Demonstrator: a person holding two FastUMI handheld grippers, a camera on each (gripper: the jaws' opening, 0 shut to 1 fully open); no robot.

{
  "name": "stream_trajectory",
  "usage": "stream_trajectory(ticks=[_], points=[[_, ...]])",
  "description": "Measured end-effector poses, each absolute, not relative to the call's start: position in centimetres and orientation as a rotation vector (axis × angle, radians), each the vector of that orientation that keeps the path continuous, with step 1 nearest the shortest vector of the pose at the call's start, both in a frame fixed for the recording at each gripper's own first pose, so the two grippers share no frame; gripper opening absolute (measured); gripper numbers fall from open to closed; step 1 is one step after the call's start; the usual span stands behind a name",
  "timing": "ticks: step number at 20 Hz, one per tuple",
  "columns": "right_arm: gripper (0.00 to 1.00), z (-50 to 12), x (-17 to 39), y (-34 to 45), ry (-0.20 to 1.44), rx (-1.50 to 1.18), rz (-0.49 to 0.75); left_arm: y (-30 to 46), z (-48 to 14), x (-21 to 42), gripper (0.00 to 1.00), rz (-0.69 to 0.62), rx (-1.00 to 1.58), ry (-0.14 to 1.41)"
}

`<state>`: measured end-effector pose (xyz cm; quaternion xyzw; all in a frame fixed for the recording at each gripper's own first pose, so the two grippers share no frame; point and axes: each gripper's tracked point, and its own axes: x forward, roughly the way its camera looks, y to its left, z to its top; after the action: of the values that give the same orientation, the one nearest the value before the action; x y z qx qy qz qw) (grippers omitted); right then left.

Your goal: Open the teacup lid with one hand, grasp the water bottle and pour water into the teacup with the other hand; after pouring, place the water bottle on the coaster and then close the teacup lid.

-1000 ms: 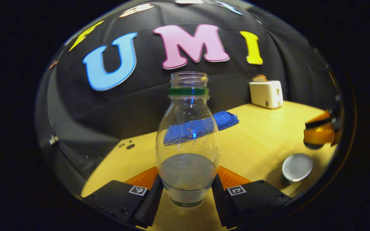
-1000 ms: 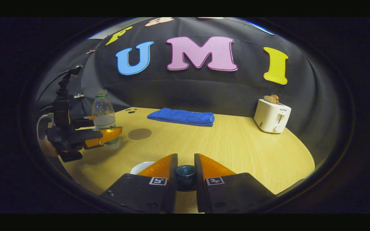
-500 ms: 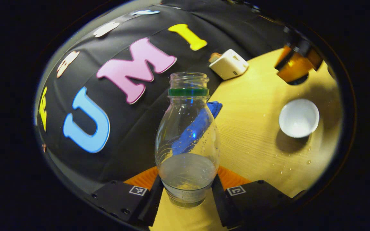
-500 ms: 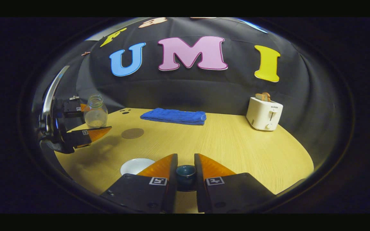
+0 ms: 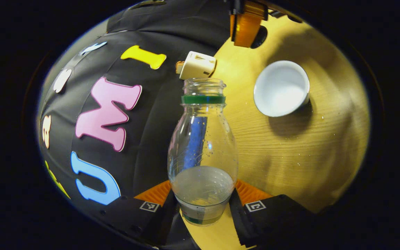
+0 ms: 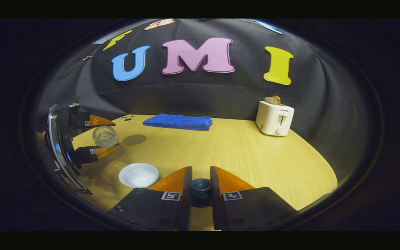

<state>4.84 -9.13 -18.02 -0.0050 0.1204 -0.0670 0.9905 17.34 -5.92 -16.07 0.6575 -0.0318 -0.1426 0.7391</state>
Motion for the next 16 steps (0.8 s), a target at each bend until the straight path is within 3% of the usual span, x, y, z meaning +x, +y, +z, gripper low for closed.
stream_trajectory(ticks=[2, 3, 5, 7, 10, 11, 12, 13, 16], points=[[0.33, -18.2, 4.7, -9.2, 0.245, -0.003, -0.141, -6.4, -16.8, 17.6, 0.70, -0.323, 1.477, -0.059], [0.33, -18.4, 4.6, -9.3, 0.246, -0.002, -0.143, -6.6, -16.8, 17.6, 0.75, -0.324, 1.509, -0.066], [0.29, -18.6, 4.3, -9.3, 0.250, -0.001, -0.144, -7.2, -16.9, 17.5, 0.75, -0.331, 1.580, -0.094], [0.32, -18.8, 3.9, -9.4, 0.254, -0.001, -0.143, -7.8, -16.8, 17.6, 0.75, -0.347, 1.643, -0.121], [0.29, -19.1, 3.7, -9.4, 0.256, -0.002, -0.143, -8.5, -16.7, 17.9, 0.75, -0.362, 1.701, -0.148], [0.33, -19.0, 3.6, -9.5, 0.257, 0.000, -0.143, -8.6, -16.6, 17.9, 0.75, -0.363, 1.724, -0.159], [0.28, -19.0, 3.7, -9.5, 0.257, 0.000, -0.142, -8.6, -16.5, 17.9, 0.75, -0.363, 1.749, -0.174], [0.33, -18.9, 3.6, -9.5, 0.256, 0.002, -0.142, -8.7, -16.5, 17.8, 0.75, -0.362, 1.772, -0.187], [0.33, -18.8, 3.5, -9.5, 0.253, 0.008, -0.139, -8.7, -16.5, 18.1, 0.75, -0.371, 1.831, -0.218]])
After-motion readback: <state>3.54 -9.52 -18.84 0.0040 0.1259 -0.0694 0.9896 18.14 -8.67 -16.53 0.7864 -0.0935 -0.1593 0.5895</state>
